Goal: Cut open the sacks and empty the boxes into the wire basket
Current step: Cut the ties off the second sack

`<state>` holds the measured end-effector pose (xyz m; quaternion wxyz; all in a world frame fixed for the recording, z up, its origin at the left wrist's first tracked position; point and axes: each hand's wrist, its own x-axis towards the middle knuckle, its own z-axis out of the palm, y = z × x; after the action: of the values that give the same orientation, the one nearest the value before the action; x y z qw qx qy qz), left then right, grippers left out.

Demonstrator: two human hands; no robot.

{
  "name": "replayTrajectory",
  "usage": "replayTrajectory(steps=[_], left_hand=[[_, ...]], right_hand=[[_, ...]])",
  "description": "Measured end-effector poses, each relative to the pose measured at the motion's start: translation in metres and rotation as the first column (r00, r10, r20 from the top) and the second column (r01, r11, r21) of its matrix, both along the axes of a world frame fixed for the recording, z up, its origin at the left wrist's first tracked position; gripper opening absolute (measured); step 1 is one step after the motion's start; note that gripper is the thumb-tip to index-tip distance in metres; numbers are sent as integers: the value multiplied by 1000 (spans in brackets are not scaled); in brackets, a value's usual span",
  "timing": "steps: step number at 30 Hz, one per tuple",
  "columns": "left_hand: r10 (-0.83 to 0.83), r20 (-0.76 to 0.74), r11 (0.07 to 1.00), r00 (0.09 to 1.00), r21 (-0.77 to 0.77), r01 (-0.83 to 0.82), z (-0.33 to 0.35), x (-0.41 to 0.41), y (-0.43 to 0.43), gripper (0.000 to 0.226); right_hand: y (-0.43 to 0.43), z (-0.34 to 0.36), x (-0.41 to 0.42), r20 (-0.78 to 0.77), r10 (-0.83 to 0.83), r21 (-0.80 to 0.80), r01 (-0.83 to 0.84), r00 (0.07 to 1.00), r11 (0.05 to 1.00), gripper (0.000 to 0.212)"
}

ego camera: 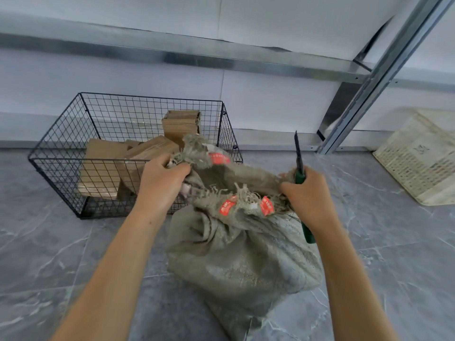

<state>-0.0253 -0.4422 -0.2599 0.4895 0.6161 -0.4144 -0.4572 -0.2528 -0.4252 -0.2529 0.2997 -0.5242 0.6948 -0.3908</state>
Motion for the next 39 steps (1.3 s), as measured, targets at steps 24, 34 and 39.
replayTrajectory(steps=[24,34,39], left_hand=[[-92,289,967,953,-201,154,5,-29,14,17],[-13,284,982,959,-177,66,1,-33,8,16],[-24,267,977,963,-198,80,1,-35,8,10]], right_hand=[[2,-2,23,-220,113,64,-102,969,993,27],[19,37,14,-509,202,183,-124,837,975,29],[22,51,18,-508,-13,-68,-26,861,997,30]])
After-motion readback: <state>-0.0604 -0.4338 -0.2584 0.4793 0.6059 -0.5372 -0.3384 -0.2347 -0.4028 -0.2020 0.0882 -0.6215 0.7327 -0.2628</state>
